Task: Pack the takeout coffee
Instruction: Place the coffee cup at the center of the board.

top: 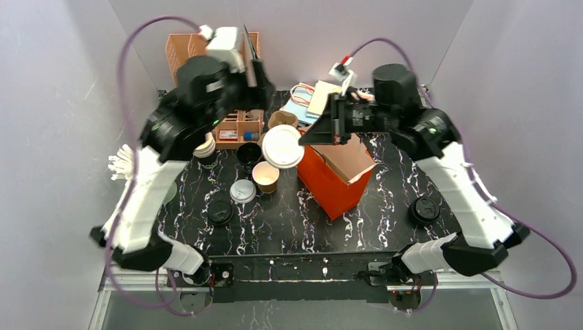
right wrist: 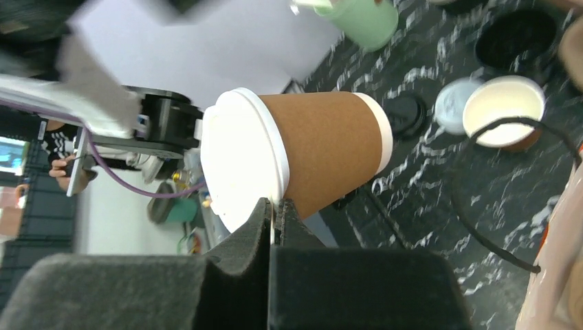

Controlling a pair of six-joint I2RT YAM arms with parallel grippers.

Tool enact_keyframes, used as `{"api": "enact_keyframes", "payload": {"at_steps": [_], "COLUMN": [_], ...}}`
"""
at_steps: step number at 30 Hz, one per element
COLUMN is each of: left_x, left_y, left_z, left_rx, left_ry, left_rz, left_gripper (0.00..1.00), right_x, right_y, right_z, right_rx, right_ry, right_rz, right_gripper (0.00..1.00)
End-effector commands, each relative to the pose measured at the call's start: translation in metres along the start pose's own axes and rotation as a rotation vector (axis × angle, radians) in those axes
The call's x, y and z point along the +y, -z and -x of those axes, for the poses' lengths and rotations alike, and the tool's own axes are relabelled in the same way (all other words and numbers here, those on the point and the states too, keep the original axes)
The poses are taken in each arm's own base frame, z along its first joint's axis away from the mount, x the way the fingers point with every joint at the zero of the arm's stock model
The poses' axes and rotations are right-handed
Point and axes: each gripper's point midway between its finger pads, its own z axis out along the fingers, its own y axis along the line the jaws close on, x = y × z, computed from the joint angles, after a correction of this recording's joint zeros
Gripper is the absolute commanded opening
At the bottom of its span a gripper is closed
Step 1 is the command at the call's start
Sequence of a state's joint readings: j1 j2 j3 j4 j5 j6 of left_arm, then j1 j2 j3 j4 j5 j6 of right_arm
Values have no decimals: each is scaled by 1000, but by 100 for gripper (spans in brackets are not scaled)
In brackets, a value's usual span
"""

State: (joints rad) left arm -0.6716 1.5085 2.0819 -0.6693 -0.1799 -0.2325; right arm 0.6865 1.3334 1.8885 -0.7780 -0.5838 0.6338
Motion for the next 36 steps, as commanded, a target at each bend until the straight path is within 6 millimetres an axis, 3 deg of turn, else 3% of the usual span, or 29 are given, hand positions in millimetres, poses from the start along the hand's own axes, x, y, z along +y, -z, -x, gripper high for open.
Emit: {"api": "enact_keyframes", "payload": {"at_steps": [1,4,7,12,17,20,23,28,32,36], "left_x": [50,44,34,22,23,14,19,17,28,29], "left_y": [86,111,121,138,137,130,126,118,118,116], "left_z": [-45,-92,-135,-184,-206,-238,-267,-291,-316,-323], "left_rx": [145,319,464,577,621,774,875,840,842,807], "left_ry": [208,293,362,485,473,449,425,492,510,560], "left_rz": [257,245,211,166,158,133,174,149,208,212], "left_gripper": [75,76,76,80,85,86,89,90,88,88], "right_x": [-39,-68,-92,-125,-156,-175,-185,-193,-206,-224], "right_y": [-37,-58,-81,-109,-116,-124,-132,-132,-132,-132], "right_z": [-39,-59,-71,-102,-133,-148,-158,-162,-186,-206], "right_rx": [207,265,293,349,332,347,377,357,399,405], "right_ry": [-175,-223,-242,-266,-335,-366,-395,-395,-451,-462], "right_rz": [0,-47,-90,-158,-189,-208,-210,-230,-232,-265], "right_gripper": [1,1,1,1,1,1,1,1,1,1]}}
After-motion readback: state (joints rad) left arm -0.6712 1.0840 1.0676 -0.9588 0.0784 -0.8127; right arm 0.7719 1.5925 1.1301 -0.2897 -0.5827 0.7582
